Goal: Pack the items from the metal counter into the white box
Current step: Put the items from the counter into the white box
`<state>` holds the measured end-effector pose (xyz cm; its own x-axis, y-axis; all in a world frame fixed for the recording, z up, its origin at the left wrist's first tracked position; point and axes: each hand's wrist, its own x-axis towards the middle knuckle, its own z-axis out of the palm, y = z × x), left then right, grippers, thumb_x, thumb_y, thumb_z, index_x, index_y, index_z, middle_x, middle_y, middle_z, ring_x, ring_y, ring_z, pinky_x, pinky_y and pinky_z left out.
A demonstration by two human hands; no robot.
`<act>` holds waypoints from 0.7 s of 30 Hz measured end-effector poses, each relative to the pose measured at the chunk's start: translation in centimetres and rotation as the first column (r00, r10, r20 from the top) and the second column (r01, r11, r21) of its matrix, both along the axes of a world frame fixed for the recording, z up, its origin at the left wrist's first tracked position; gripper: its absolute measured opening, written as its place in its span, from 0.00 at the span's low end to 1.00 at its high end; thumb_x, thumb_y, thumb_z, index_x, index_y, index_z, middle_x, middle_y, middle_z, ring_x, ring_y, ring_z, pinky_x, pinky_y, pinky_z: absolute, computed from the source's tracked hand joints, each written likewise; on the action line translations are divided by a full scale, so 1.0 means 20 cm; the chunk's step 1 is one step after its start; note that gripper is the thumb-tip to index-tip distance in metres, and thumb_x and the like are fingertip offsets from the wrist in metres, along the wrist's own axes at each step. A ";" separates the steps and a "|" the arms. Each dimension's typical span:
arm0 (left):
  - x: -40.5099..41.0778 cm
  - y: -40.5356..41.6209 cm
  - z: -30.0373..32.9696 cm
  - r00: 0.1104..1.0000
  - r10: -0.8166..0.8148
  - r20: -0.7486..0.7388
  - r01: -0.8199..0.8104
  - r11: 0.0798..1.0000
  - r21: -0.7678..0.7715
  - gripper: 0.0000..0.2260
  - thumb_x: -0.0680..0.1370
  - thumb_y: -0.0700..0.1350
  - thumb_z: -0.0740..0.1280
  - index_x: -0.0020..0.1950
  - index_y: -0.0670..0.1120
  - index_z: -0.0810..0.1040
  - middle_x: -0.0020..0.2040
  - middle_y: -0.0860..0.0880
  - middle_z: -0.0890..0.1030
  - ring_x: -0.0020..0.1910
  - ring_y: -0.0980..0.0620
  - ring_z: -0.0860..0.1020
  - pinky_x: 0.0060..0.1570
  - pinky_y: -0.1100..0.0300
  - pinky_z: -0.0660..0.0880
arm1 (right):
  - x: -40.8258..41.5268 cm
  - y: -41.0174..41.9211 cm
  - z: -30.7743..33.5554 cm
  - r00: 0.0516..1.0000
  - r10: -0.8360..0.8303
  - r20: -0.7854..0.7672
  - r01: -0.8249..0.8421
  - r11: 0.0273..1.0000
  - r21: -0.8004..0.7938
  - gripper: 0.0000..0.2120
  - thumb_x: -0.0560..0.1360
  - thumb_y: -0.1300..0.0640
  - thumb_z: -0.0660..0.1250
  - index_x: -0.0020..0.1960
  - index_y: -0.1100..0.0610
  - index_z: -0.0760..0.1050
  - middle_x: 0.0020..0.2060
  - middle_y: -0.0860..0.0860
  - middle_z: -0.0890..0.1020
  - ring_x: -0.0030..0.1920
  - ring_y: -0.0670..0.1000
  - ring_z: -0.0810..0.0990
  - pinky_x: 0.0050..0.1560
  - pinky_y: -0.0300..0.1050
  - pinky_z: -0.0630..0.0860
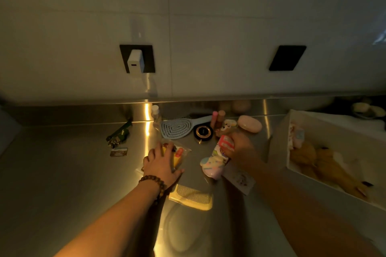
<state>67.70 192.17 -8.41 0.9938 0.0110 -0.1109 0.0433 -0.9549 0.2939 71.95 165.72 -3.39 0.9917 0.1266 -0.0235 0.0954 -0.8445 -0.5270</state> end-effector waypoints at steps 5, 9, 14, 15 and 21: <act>0.01 0.03 -0.01 0.996 0.074 0.052 -0.074 0.997 -0.001 0.40 0.66 0.67 0.66 0.72 0.57 0.52 0.71 0.45 0.60 0.67 0.43 0.62 0.65 0.46 0.63 | 0.00 0.04 -0.09 0.995 0.090 0.035 -0.086 0.991 -0.107 0.23 0.73 0.54 0.70 0.63 0.63 0.70 0.59 0.60 0.75 0.59 0.58 0.73 0.60 0.48 0.67; 0.00 0.03 0.01 0.992 0.078 0.099 -0.073 0.996 -0.053 0.35 0.67 0.62 0.67 0.69 0.58 0.56 0.65 0.45 0.66 0.62 0.44 0.67 0.61 0.47 0.66 | 0.00 0.05 -0.12 0.999 0.051 -0.006 -0.051 0.980 -0.192 0.34 0.71 0.45 0.71 0.70 0.58 0.63 0.65 0.57 0.71 0.64 0.56 0.70 0.62 0.48 0.67; -0.03 0.03 0.03 0.989 0.063 0.130 -0.052 0.995 -0.089 0.32 0.67 0.60 0.67 0.68 0.58 0.60 0.62 0.46 0.68 0.60 0.45 0.67 0.60 0.48 0.66 | -0.02 0.08 -0.12 0.995 0.084 0.049 -0.070 0.969 -0.238 0.36 0.69 0.42 0.70 0.70 0.59 0.64 0.64 0.57 0.72 0.62 0.56 0.70 0.62 0.50 0.68; -0.05 0.03 0.03 0.989 0.061 0.137 -0.049 0.994 -0.093 0.32 0.66 0.60 0.67 0.68 0.57 0.61 0.62 0.47 0.68 0.60 0.45 0.67 0.60 0.48 0.66 | -0.03 0.09 -0.13 0.993 0.091 0.073 -0.070 0.967 -0.244 0.36 0.70 0.42 0.70 0.69 0.59 0.64 0.63 0.58 0.72 0.62 0.56 0.70 0.62 0.49 0.68; -0.07 0.05 0.10 0.986 0.063 0.154 -0.041 0.989 -0.144 0.32 0.68 0.58 0.68 0.69 0.58 0.59 0.65 0.47 0.66 0.63 0.45 0.66 0.63 0.47 0.65 | -0.10 0.15 -0.09 0.979 0.063 0.192 -0.044 0.994 -0.103 0.31 0.70 0.44 0.71 0.67 0.58 0.69 0.61 0.59 0.73 0.59 0.57 0.71 0.57 0.48 0.67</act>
<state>66.28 193.23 -6.32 0.9974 0.0585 0.0428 0.0344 -0.9017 0.4311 69.91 168.67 -5.19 0.9703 0.1863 0.1544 0.2344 -0.8818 -0.4092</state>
